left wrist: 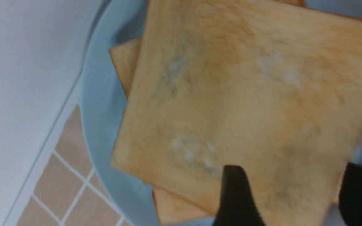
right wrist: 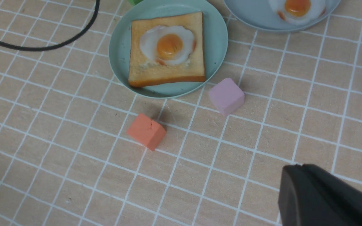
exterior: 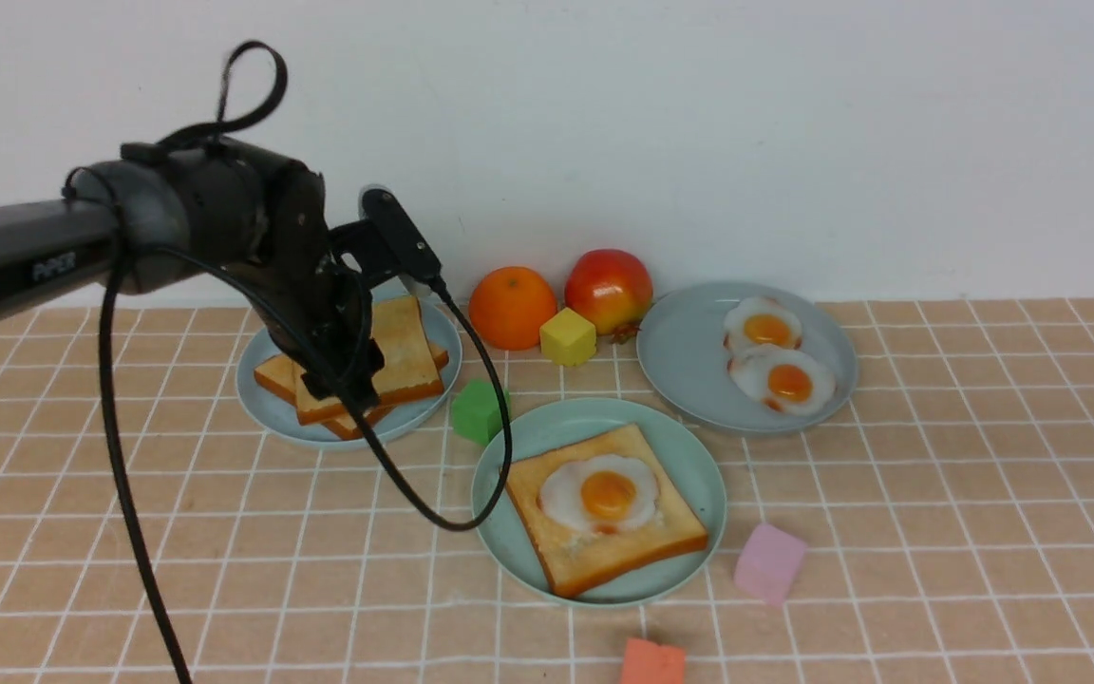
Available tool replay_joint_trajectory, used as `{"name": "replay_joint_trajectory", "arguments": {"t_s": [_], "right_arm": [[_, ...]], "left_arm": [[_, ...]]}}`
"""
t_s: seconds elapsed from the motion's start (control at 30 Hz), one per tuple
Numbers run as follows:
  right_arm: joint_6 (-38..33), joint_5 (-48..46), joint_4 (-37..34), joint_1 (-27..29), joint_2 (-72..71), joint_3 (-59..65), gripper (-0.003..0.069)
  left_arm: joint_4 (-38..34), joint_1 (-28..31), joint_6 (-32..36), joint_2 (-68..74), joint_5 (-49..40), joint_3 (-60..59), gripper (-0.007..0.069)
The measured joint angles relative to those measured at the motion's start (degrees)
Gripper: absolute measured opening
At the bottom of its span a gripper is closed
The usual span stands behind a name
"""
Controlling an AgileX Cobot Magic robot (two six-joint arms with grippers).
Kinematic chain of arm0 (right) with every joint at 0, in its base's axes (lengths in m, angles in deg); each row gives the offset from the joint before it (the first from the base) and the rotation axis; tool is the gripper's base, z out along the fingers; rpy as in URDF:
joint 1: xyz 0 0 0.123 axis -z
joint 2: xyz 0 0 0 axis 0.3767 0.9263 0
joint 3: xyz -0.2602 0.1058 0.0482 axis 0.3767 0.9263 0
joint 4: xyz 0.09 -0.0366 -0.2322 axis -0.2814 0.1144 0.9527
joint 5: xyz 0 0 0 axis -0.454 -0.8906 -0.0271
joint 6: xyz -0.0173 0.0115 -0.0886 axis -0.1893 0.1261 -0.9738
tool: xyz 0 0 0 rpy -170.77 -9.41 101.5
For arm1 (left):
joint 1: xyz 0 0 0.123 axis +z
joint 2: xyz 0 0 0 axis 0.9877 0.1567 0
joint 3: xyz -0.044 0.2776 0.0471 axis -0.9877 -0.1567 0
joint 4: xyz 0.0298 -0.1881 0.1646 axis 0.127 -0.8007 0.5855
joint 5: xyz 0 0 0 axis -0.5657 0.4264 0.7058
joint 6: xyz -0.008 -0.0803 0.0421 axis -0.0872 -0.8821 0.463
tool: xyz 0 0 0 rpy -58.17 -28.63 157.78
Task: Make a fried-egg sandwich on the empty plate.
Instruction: Use the left arm to grab a slice of bread
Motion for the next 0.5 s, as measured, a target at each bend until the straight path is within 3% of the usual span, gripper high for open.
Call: {"name": "replay_joint_trajectory", "arguments": {"t_s": [0.5], "right_arm": [[0.0,-0.1,-1.1,0.0,0.0,0.0,0.0009]], "left_arm": [[0.6,0.0,0.0,2.4,3.1,0.5,0.0421]]}}
